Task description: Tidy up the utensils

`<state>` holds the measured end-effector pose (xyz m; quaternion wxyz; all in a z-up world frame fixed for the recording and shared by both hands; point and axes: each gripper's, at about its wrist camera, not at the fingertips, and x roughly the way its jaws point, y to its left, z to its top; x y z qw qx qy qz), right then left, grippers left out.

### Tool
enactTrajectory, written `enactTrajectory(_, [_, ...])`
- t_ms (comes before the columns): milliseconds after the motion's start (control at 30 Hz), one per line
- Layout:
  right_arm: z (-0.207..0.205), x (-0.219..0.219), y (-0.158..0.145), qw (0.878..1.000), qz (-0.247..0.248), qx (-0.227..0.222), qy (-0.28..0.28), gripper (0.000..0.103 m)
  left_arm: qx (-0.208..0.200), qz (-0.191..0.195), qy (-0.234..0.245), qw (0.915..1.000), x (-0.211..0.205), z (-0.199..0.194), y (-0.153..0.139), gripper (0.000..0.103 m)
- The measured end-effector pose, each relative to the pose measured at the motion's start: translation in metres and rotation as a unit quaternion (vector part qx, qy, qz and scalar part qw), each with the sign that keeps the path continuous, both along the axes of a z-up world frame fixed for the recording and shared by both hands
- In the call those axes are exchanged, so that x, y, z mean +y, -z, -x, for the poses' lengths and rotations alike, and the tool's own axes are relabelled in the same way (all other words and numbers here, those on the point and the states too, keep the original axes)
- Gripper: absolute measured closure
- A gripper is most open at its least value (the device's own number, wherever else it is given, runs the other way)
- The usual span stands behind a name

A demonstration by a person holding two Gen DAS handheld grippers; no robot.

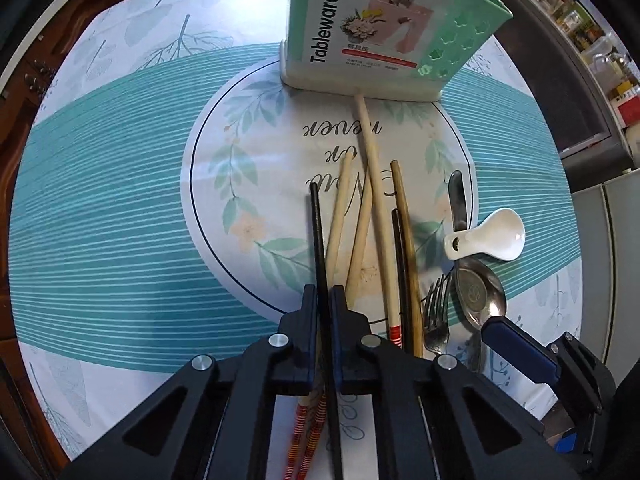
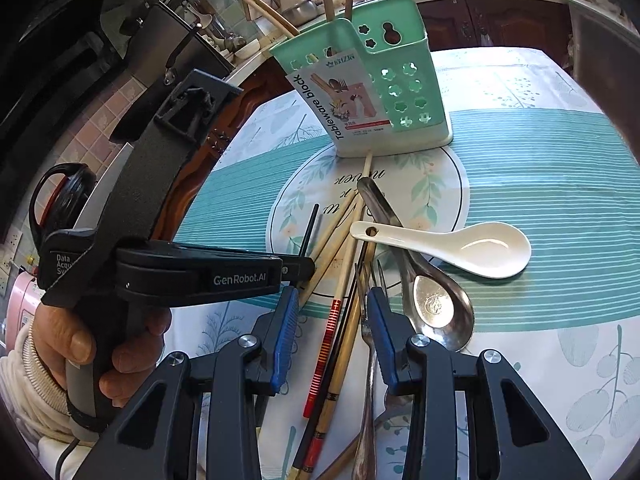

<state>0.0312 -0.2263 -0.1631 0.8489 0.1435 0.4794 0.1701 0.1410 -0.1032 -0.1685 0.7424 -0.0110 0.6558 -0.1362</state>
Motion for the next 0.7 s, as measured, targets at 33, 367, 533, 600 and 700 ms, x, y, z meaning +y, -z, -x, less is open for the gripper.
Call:
enactTrajectory(33, [0.0, 0.0, 0.0, 1.0, 0.0, 0.0, -0.001, 0.066, 0.0, 0.011, -0.007, 0.9999, 0.01, 0.002, -0.003, 0.099])
enactTrajectory(367, [-0.008, 0.014, 0.004, 1.0, -0.013, 0.017, -0.022, 0.069, -0.007, 0.088, -0.067, 0.9939, 0.059, 0.011, -0.013, 0.1])
enactTrajectory(533, [-0.021, 0.025, 0.011, 0.998, -0.038, 0.045, -0.036, 0.075, -0.021, 0.127, -0.078, 0.9886, 0.088, 0.023, -0.022, 0.1])
enactTrajectory(600, [-0.028, 0.028, 0.013, 0.996, -0.055, 0.057, -0.036, 0.075, -0.028, 0.134, -0.074, 0.9878, 0.094, 0.027, -0.024, 0.1])
enactTrajectory(700, [-0.039, 0.03, 0.012, 0.994, -0.079, 0.063, -0.028, 0.075, -0.034, 0.14, -0.066, 0.9874, 0.096, 0.03, -0.025, 0.1])
